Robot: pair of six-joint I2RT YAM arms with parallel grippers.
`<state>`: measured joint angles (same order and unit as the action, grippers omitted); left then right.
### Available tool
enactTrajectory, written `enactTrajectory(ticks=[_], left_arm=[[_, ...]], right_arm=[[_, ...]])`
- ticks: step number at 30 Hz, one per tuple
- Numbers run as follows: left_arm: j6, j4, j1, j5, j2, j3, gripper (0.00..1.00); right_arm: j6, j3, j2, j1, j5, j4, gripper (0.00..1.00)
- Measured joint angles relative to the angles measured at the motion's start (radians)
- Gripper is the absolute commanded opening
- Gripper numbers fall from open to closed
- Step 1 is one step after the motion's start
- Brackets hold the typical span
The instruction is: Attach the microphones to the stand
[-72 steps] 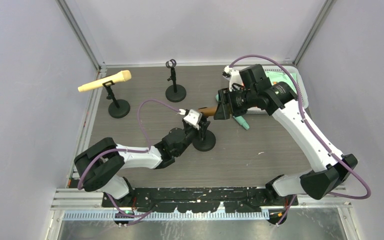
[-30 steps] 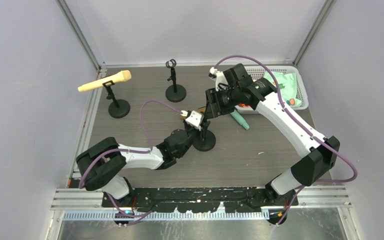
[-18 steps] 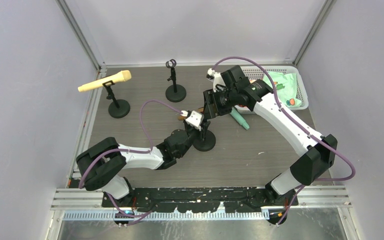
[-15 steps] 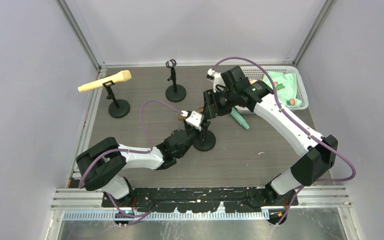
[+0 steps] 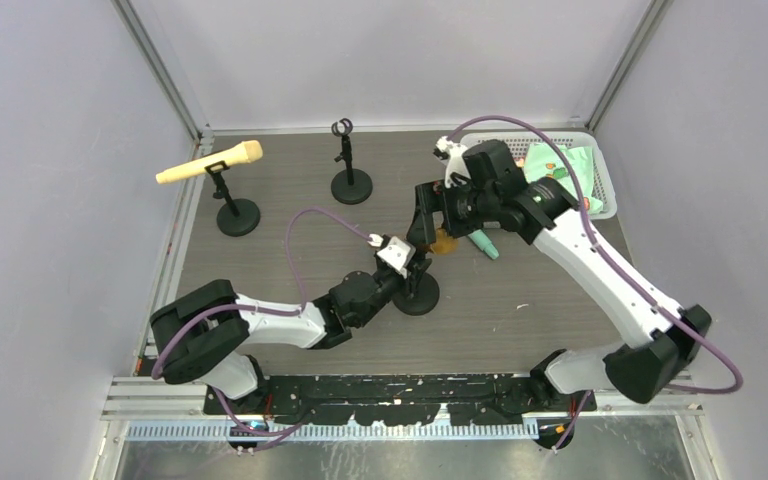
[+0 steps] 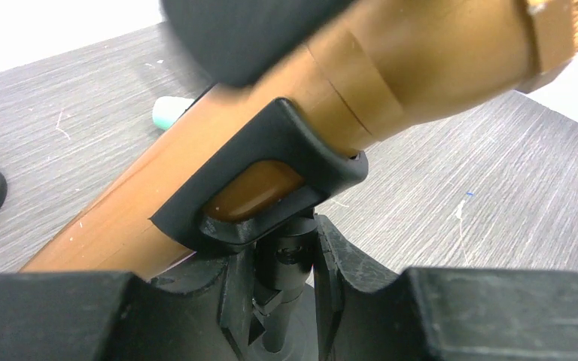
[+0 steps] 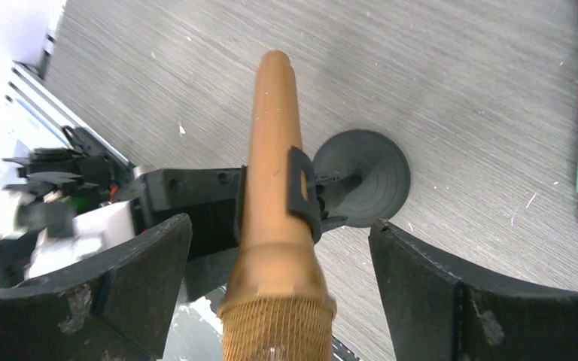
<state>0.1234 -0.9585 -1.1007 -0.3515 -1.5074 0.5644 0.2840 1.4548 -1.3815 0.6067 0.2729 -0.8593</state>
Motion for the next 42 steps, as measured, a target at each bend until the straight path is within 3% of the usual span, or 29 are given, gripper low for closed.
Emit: enactTrajectory(ticks=[14, 22, 30, 42], left_arm=[[-0.004, -0.066, -0.005, 0.005, 0.003, -0.040, 0.00], [-0.020, 0.032, 0.027, -0.043, 0.065, -0.040, 0.00], [-0.092, 0.130, 0.239, -0.157, 0.213, -0.111, 0.00], [-0.125, 0.142, 0.672, -0.217, 0.318, -0.182, 0.00]], right_arm=[[0.036, -0.201, 0.459, 0.000, -0.074, 0.152, 0.94], [0.023, -0.286, 0.599, 0.000, -0.161, 0.179, 0.94], [-0.005, -0.322, 0.621, 0.000, -0.178, 0.178, 0.94], [-0.048, -0.324, 0.587, 0.000, -0.178, 0.177, 0.94]])
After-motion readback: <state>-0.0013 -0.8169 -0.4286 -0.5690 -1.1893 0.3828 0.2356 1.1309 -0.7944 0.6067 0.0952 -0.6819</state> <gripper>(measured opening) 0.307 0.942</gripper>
